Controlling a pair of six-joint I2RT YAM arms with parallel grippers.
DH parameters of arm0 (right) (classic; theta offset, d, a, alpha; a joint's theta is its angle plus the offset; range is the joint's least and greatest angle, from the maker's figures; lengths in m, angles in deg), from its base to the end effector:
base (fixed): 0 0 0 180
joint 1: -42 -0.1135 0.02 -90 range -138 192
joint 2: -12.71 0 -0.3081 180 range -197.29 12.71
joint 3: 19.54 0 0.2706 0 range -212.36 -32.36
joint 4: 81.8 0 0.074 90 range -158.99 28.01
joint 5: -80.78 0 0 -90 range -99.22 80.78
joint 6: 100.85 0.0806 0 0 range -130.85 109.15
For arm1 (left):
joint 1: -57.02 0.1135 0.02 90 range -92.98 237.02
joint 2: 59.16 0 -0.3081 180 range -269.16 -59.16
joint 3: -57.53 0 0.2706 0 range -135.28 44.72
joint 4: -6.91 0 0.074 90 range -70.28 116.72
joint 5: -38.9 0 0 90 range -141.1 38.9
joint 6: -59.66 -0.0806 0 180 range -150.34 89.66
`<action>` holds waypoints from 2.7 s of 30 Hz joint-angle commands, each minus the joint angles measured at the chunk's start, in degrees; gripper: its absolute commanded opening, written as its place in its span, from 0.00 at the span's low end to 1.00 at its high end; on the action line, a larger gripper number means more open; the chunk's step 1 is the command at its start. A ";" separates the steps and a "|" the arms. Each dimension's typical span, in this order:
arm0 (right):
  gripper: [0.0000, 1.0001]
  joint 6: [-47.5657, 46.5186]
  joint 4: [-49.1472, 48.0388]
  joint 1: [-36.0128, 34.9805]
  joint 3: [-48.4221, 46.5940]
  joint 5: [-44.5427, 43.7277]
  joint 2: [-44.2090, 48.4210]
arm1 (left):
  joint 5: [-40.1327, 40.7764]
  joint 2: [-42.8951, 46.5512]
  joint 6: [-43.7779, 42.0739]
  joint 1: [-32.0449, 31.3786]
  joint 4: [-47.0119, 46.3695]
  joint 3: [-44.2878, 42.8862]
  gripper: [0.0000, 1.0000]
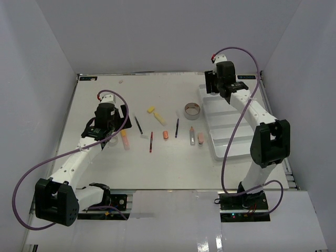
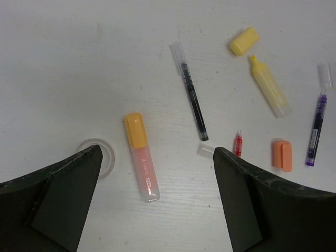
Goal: Sort the stationery into containers
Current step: Place the stationery in the storage box, then pick up the stationery from the center of the board.
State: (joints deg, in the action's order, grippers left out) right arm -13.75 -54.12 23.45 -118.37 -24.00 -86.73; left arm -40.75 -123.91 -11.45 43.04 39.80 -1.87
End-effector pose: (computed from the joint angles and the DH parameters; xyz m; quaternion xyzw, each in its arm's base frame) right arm 0.4568 0.1316 0.3425 -0.0936 0.8487 -0.0401 0.5189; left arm 0.2736 -0.0532 0.2721 -0.0777 0.8935 -0.0452 0.4399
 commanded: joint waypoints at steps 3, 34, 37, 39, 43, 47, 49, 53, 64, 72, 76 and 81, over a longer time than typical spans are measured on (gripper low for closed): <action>0.32 -2.20 -2.66 3.86 -8.98 1.51 -8.57 | -0.86 0.94 -0.26 0.35 -0.92 -0.17 0.98; 0.89 -5.36 -9.95 7.65 -14.36 6.17 -22.22 | -1.56 -0.38 -0.26 0.53 -0.83 -0.26 0.98; 0.97 -5.54 -8.47 7.38 -13.74 6.17 -18.36 | -1.56 -0.03 -0.26 0.53 -0.83 -0.26 0.98; 0.90 -5.98 -7.41 6.51 -12.69 6.52 -14.67 | -1.65 0.06 -0.17 0.53 -0.83 -0.26 0.98; 0.90 -7.56 -4.07 3.35 -9.00 9.06 -8.68 | -1.74 0.42 -0.09 0.53 -0.74 -0.26 0.98; 0.90 -8.62 -1.87 -2.53 -3.55 9.51 -4.28 | -2.09 0.68 0.18 0.53 -0.83 -0.17 0.98; 0.90 -8.44 -1.78 -4.56 0.04 7.33 -3.05 | -2.09 0.59 0.09 0.53 -0.74 -0.17 0.98; 0.99 -6.43 -3.09 -9.30 6.20 6.43 -1.73 | -1.82 0.59 0.26 0.44 -0.74 -0.08 0.98; 0.74 -8.08 -8.63 -13.53 9.82 7.14 -6.55 | -2.00 0.15 0.18 0.53 -0.65 -0.08 0.98; 0.61 -10.20 -8.55 -13.45 4.81 7.67 -13.58 | -2.09 -0.29 0.09 0.44 -0.65 -0.08 0.98; 0.47 -10.02 -8.72 -12.66 3.05 8.46 -15.34 | -2.00 -0.55 0.09 0.53 -0.56 -0.17 0.98; 0.33 -10.46 -8.72 -12.48 2.17 9.16 -15.79 | -2.09 -0.81 0.09 0.53 -0.56 -0.17 0.98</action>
State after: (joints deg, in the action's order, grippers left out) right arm -23.41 -60.56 10.60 -113.24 -15.83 -102.86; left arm -42.54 -125.07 -11.40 43.33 39.82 -1.87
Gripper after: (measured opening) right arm 0.343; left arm 0.979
